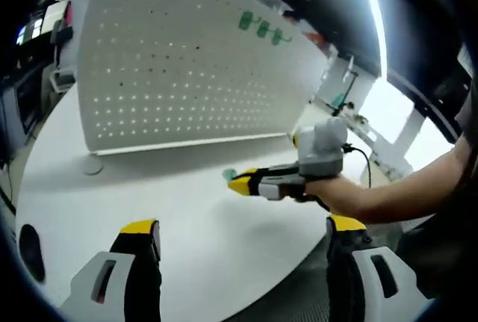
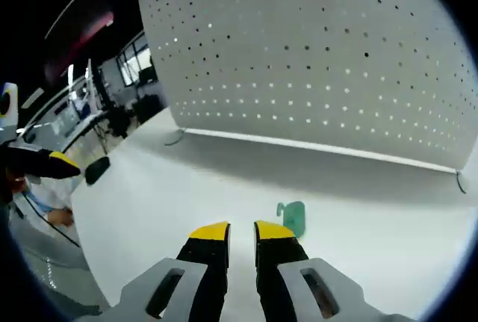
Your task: Insert the hook assembly into the mounting plate slot until the hook locks in place.
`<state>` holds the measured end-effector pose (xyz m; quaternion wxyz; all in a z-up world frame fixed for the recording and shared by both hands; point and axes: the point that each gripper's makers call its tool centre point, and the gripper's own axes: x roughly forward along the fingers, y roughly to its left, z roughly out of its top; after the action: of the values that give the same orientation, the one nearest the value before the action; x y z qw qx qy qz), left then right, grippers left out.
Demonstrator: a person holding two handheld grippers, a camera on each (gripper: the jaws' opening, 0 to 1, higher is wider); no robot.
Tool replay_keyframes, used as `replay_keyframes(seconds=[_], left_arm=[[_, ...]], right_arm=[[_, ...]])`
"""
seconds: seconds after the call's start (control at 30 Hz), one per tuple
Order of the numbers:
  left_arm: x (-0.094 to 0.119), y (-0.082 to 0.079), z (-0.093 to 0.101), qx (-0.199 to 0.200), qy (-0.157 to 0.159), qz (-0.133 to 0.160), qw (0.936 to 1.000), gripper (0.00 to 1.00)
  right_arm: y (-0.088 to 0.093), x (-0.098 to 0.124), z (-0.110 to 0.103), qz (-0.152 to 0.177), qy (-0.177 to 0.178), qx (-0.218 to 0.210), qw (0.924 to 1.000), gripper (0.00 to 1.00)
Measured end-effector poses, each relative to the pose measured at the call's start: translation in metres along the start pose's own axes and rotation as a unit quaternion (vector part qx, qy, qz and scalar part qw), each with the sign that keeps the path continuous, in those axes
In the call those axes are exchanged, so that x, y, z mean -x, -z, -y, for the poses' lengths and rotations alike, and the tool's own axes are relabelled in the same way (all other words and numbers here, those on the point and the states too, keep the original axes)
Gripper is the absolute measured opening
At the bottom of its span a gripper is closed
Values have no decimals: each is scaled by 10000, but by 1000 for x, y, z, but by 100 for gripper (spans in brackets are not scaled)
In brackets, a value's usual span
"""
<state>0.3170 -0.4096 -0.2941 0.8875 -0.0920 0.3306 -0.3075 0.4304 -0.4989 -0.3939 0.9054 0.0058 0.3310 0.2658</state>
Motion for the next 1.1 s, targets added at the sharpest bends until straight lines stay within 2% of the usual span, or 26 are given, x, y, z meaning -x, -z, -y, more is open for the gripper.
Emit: replay_keyframes(seconds=[0.13,0.43,0.73,0.9,1.1], left_arm=[[0,0,-4,16,-25,1,10000,93],[-5,-1,-8,45,-16,-11,10000,93],[-5,0,-10,71,-18,-29,10000,92],[-5,2,-12,100,-31,-34,9999,92],[-6,2,-12,119,-28,-31,9999,91]], right_arm=[[-1,-4,17,-30,160,-171,9997,11],[-11,-5,45,-19,400,-141,9991,11],[-16,-12,44,-94,289,195,9993,13],[-20,-19,36,-152,57,343,9993,16],[-20,-13,38,-185,-111,579,9981,17]])
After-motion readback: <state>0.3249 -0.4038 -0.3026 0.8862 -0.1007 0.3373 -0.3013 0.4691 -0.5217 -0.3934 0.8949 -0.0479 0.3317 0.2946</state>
